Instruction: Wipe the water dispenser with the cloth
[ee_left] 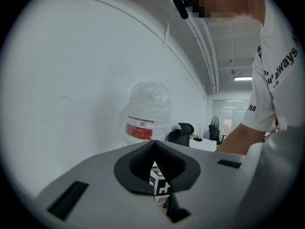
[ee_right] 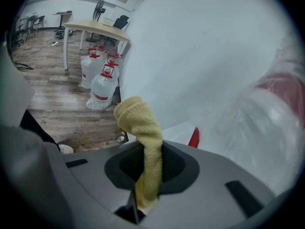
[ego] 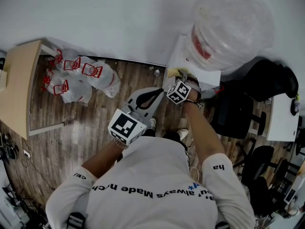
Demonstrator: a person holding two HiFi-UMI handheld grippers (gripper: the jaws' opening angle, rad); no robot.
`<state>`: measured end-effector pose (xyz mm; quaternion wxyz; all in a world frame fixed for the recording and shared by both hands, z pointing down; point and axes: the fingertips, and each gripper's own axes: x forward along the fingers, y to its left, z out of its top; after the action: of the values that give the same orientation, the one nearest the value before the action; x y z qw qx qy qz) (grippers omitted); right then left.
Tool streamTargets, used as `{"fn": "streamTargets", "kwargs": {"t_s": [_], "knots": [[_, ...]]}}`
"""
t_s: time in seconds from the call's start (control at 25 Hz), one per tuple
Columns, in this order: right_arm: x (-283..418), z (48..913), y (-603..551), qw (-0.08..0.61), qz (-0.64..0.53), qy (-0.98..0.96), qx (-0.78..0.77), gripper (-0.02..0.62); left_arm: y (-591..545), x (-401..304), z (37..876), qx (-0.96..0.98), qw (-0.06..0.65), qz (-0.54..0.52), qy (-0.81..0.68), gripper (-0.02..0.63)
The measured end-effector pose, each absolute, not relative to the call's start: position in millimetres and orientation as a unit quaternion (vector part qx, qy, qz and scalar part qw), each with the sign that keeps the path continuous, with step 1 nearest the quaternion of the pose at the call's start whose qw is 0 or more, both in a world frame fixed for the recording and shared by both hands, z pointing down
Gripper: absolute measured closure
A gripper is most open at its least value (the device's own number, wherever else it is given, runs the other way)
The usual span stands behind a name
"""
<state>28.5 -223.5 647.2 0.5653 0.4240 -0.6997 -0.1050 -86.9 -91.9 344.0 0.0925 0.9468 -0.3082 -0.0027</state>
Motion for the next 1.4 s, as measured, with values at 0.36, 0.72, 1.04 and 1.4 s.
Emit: {"fn": "streamTargets", "kwargs": {"t_s": [0.36,0.72,1.04,1.4], "knots": [[39.9,608.7,-237.7,0.546,-0.146,-0.685,0.461,0.535,-87.2,-82.7,346.2,0.948,0.099,-0.005,-0.303,0.589],[90.1,624.2,-234.8,0.581,-0.133,-0.651,0.471,0.535,-87.4,-75.8,346.9,0.949,0.101,-0.004,-0.300,0.589],[123.2,647.3,-231.4,0.605,-0.109,-0.633,0.470,0.535,-89.5,-68.8,345.4,0.949,0.101,-0.001,-0.299,0.589],[124.6,657.4,-232.6,0.598,-0.063,-0.653,0.460,0.552,-83.7,-62.7,345.4,0.949,0.104,-0.002,-0.298,0.589]]}}
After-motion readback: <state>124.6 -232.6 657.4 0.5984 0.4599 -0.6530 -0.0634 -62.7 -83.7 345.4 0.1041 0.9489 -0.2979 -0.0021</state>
